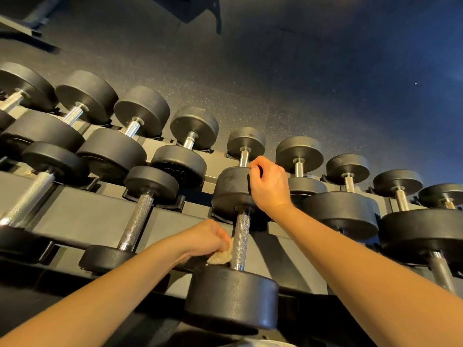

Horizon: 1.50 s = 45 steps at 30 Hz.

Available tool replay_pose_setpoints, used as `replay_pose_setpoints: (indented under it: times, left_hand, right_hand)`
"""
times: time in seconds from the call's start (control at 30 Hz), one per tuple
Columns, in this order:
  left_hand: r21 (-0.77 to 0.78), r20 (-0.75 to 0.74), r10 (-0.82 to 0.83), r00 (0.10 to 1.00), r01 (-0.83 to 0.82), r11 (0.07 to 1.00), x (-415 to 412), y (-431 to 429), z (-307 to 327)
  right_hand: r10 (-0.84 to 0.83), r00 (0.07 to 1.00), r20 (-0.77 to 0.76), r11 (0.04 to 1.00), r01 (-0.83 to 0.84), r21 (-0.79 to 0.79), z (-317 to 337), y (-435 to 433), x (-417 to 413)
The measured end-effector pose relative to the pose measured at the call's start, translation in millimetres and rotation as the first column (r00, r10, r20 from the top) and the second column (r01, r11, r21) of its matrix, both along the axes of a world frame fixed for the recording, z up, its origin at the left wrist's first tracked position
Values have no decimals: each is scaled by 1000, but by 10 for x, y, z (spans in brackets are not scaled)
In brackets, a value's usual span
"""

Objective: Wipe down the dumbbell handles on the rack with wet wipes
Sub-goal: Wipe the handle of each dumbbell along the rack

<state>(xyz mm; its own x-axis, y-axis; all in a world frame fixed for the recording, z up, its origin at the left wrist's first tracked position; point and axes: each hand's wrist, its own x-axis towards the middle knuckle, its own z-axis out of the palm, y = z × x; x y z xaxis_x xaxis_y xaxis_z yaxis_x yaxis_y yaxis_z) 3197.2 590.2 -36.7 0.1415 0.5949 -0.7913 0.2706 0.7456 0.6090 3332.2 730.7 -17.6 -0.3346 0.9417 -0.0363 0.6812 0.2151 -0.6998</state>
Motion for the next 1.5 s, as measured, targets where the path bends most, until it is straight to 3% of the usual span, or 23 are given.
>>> replay_pose_setpoints:
  times: [0.1,0.2,0.27,0.33,0.4,0.47,0.6,0.63,0.73,0.83,0.93,1.0,1.07,1.13,1.2,1.27,1.33,1.43,1.5]
  left_hand:
    - [144,-104,114,988,-98,985,28,9,122]
    - [443,-137,336,932,-245,862,164,103,202]
    - [638,-220,297,929,-93,764,235,172,210]
    - [745,-409,163,898,226,627,235,205,144]
    - [721,-580,42,814,489,491,222,150,78]
    - [703,-615,-25,788,562,436,213,78,51]
    - [674,-363,-214,907,414,612,116,70,216]
    - [667,-386,-234,892,445,597,108,106,231]
    - [683,-575,-139,806,566,462,208,229,221]
    - [650,-687,-55,724,647,399,326,326,161]
    - [613,-714,-10,700,631,476,358,284,126]
    - [619,-610,-1,793,477,625,350,224,175]
    - [597,-483,-20,875,346,723,360,178,211]
    - [522,-446,-100,889,350,778,361,161,255]
    - [478,-422,-163,892,371,796,343,170,270]
    - [440,-369,-185,911,346,829,292,196,263]
    - [441,-311,-116,943,251,861,268,189,264]
    - [429,-273,149,950,-18,903,252,138,290]
    - [444,-317,225,921,-65,894,222,109,337]
  right_hand:
    - [3,1000,4,1000,-3,-1,6,4,2]
    - [7,1000,5,1000,-7,4,11,5,2]
    - [6,1000,7,1000,-6,13,24,-2,-1]
    - [6,1000,-2,1000,-6,14,23,-5,2]
    - [6,1000,-13,1000,-6,5,14,-3,5]
    - [7,1000,-19,1000,-7,-4,5,3,11]
    - [15,999,-35,1000,-15,-10,5,-7,18]
    - [13,999,-39,1000,-14,-7,5,-4,19]
    - [10,999,-47,1000,-11,-3,-15,18,18]
    - [6,999,-33,1000,-6,-12,-1,7,16]
    - [-29,995,-98,991,16,-132,51,63,46]
    - [-69,977,-201,976,25,-216,129,42,141]
    - [-64,978,-197,994,45,-101,259,-134,348]
    - [-64,983,-171,998,63,-10,353,-446,590]
    - [-86,989,-119,976,60,-207,295,-764,714]
    - [-92,993,-67,868,47,-495,90,-941,670]
    - [-128,990,-60,778,62,-625,-85,-1015,574]
    - [-127,990,-56,849,80,-522,-155,-1033,493]
    - [-105,993,-54,881,68,-468,-152,-1047,514]
